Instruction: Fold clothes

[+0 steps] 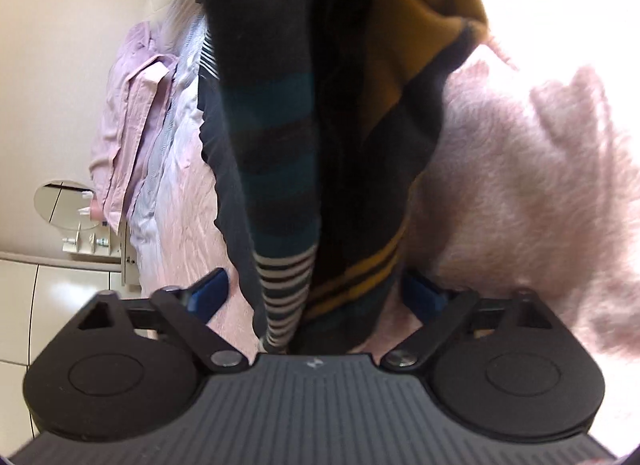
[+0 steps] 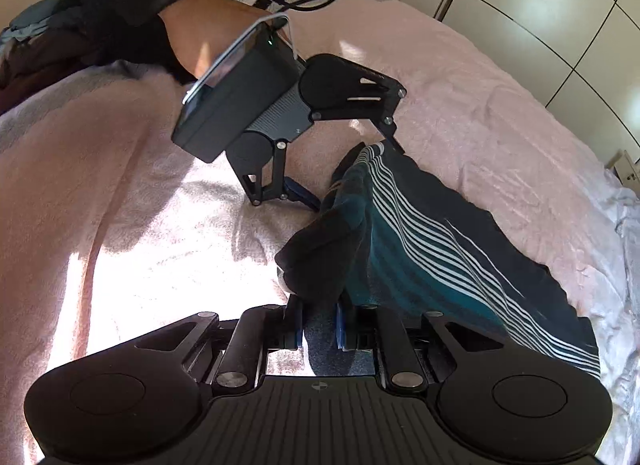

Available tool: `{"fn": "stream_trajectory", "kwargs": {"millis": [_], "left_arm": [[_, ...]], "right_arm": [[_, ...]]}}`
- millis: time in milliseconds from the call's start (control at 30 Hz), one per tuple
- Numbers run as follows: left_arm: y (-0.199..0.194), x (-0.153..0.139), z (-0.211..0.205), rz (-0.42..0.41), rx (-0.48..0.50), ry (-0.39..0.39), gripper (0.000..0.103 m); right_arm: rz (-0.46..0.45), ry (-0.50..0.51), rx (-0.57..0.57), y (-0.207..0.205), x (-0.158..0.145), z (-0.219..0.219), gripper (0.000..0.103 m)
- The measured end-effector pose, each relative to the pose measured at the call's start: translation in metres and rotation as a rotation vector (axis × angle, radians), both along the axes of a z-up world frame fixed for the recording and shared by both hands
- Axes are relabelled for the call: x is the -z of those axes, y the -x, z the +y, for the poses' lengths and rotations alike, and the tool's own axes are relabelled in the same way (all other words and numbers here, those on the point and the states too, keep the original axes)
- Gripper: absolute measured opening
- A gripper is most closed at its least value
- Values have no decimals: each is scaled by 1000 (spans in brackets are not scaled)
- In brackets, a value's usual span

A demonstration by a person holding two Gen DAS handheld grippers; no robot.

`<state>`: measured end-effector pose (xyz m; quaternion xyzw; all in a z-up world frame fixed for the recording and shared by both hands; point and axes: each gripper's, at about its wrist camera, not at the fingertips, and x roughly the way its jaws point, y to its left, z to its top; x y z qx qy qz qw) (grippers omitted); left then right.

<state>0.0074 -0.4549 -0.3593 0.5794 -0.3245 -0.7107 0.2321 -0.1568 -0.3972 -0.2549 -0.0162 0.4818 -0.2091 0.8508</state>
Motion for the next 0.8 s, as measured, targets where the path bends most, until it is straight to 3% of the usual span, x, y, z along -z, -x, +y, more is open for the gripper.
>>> {"fn": "stream_trajectory", "kwargs": {"millis": [67, 200, 567, 667, 800], "left_arm": [[4, 6, -11, -25, 43, 6, 31], [-1, -15, -15, 8, 28, -42, 18], [-23, -102, 68, 40, -88, -155, 16], [-25, -121, 75, 26, -116, -183, 16], [-14, -161, 52, 56, -147, -199, 16]], "right_arm": [[1, -13, 0, -1, -2, 5, 14], [5, -40, -1, -2, -6, 15, 14], [-86, -178, -25, -4, -43, 79, 13], [-150, -235, -5, -3, -57, 85, 13], [-299, -316, 120, 23, -92, 61, 13]]}}
